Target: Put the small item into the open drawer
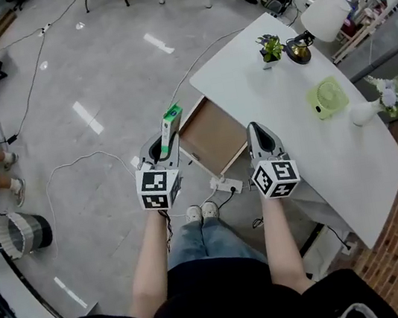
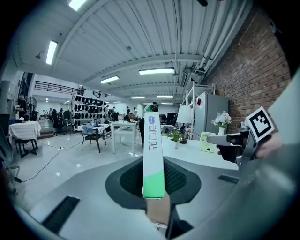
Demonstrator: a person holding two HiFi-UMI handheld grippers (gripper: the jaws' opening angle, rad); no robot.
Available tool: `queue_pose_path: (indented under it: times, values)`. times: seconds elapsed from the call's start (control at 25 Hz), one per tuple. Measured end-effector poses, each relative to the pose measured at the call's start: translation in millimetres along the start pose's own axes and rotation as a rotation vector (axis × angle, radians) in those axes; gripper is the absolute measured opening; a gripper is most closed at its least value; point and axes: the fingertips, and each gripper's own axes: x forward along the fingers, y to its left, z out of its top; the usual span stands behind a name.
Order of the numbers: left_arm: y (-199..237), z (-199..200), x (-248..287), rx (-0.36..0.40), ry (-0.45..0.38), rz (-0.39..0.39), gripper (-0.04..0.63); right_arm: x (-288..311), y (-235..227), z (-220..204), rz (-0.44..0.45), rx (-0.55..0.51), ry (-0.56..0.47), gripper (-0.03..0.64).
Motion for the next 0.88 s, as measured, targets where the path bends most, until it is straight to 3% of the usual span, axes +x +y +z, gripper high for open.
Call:
queue_pose_path:
  times: [0.44,0.88]
  values:
    - [0.5,-64.9,92.3,-0.011,0.128,-0.085,0.081,60.8,-16.0,-85.7,-0.019,0.079,0.125,0.002]
    - [-22.6,-185.6,176.8,-0.077,0.263,-0.132,0.081,112.2,-35.8,-203.7,-0.034,0.125,0.255,0.002]
